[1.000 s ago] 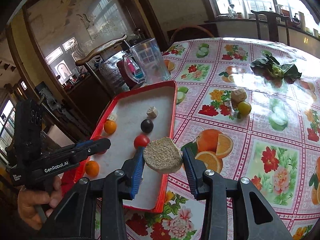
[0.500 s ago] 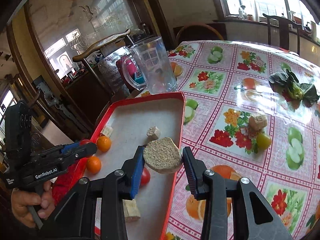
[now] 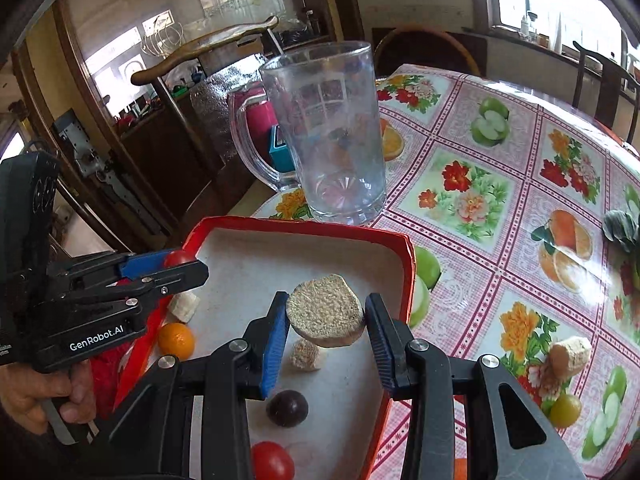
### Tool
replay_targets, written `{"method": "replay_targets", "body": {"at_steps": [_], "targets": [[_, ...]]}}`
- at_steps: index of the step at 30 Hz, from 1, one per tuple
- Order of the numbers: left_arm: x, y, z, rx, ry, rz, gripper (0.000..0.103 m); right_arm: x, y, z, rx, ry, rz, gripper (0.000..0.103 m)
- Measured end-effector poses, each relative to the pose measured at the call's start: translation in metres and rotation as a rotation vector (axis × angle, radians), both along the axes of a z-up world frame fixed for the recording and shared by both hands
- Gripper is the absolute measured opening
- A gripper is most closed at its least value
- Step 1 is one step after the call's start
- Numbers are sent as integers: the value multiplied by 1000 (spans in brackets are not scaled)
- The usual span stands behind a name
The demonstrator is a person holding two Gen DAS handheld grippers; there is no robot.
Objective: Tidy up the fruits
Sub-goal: 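Carry the tomato into the tray and release while the right tool releases the disc there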
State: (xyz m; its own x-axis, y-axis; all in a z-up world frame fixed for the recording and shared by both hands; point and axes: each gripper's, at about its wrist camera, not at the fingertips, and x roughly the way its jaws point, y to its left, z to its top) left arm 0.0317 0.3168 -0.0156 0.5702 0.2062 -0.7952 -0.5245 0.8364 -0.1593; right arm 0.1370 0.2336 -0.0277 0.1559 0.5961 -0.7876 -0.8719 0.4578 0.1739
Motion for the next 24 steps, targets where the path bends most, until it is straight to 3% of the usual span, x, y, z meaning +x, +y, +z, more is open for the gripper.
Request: {"method": "replay_targets", "body": {"at_steps": [11,18,20,22,24], "targets": [[19,14,-20,-16,79,0,31,4,28,-29,-115,-2,44,39],[23,16,-30,-37,107,13,31,2,24,-25,-90,-18,40,42],[23,15,-29,-21,116,25,36,1,18,-20,-76,-10,36,43],[20,12,-27,-4,118,30,40,-2,10,-12,-50,-11,32,54],[17,9,-24,-5,111,28,46,-5,0,-5,-31,-27,28,54]]}}
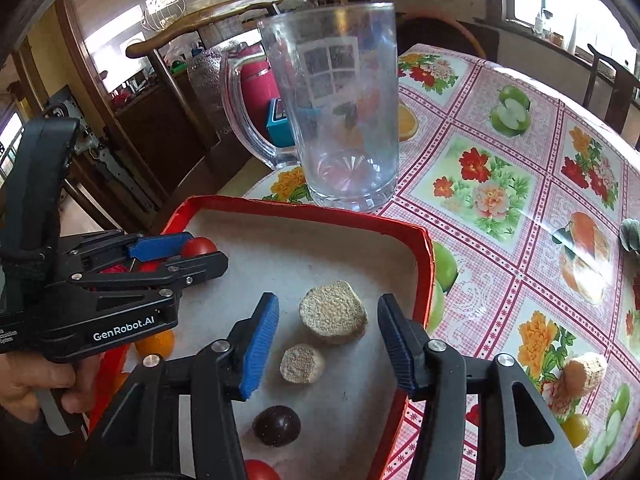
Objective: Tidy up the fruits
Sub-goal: 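Carry the tomato into the tray and release while the right tool releases the disc there, then withdraw and move the left tool to another cream chunk while the right tool approaches a green fruit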
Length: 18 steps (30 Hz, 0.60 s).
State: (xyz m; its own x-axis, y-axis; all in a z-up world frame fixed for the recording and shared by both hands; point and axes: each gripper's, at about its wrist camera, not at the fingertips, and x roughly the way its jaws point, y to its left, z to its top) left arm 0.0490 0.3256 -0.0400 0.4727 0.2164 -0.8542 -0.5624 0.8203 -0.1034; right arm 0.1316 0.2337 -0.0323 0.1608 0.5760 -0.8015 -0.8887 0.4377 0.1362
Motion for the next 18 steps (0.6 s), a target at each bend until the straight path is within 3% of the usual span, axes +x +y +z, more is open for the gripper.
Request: {"method": "replay_targets", "body": {"at_steps": [3,18], "targets": [[-5,-7,5,12,-13,3,52,-4,-19,11,35,-1,-11,54],[-25,-48,27,12,-76,-31,55,-17,-107,31,114,4,-110,54]]}}
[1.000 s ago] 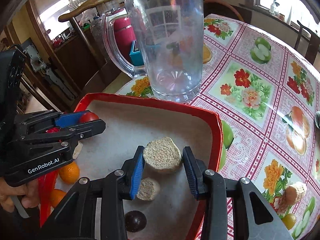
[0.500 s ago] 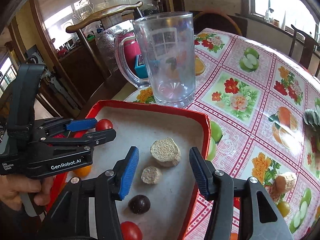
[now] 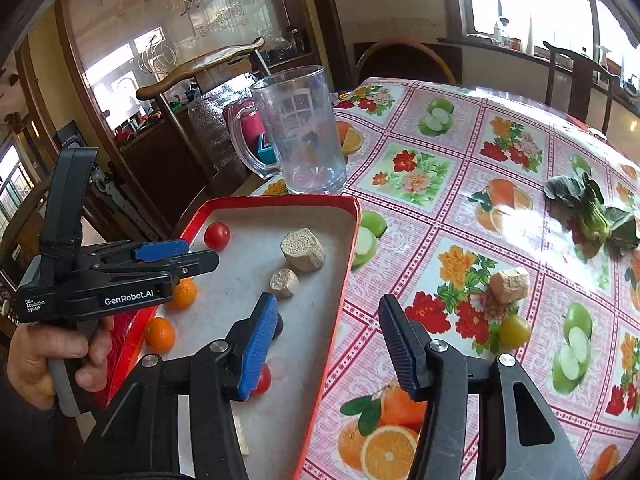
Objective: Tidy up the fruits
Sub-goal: 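Withdraw and move the left tool to another cream chunk while the right tool approaches a green fruit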
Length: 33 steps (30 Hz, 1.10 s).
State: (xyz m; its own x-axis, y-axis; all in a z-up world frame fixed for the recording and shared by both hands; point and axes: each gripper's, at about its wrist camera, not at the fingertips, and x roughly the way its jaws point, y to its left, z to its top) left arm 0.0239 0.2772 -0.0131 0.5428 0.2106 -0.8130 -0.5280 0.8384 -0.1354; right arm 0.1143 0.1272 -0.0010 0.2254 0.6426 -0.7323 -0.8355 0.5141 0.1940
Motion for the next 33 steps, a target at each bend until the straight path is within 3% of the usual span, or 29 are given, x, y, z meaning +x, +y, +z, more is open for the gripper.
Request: {"method": "replay_targets", "body": {"at_steps": [3,19,33], "targets": [[-5,-10,7,1,-26,-7,66,2,-20,-2,10,10,-33,54],[18,-73,33,13,-81,-135,66,25,-102,-4,13,22,-183,54],[40,-110,36,6,-78,-200,66,41,-145,-15,1,25,-259,54]]}}
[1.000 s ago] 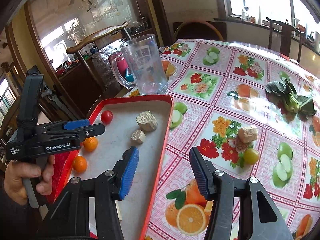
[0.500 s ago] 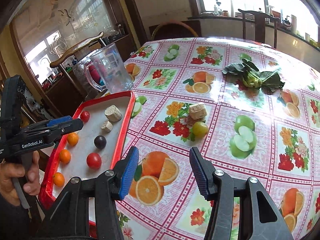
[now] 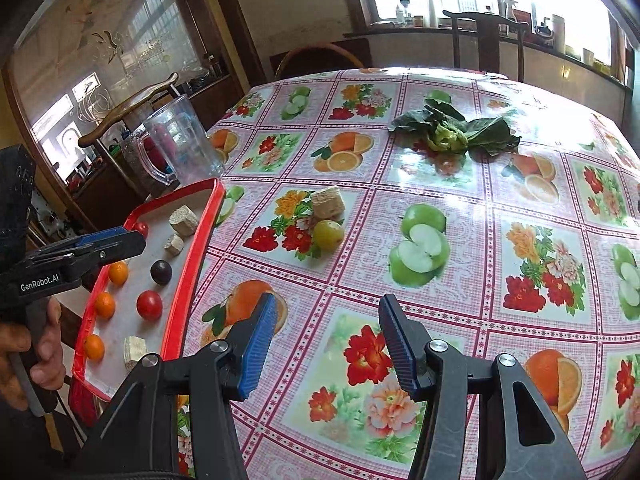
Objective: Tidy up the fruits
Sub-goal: 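Withdraw and move the left tool to another cream chunk while the right tool approaches a green fruit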
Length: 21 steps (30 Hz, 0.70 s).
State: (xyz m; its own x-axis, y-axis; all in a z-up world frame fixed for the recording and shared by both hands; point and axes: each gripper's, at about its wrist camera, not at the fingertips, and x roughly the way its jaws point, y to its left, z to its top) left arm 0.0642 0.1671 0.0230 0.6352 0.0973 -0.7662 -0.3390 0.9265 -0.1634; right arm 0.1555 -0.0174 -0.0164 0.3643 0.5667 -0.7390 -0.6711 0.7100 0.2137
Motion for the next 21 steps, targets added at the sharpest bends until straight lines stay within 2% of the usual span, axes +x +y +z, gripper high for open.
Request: {"method": "replay_targets", "body": {"at_steps": [10,21], "targets": [[21,-25,-4,-12,3,-54,66,23,-20,-12,-9,14,-62,54],[58,-36,-11,-30,21,-78,66,23,5,-15,-8,5,-5,54]]}}
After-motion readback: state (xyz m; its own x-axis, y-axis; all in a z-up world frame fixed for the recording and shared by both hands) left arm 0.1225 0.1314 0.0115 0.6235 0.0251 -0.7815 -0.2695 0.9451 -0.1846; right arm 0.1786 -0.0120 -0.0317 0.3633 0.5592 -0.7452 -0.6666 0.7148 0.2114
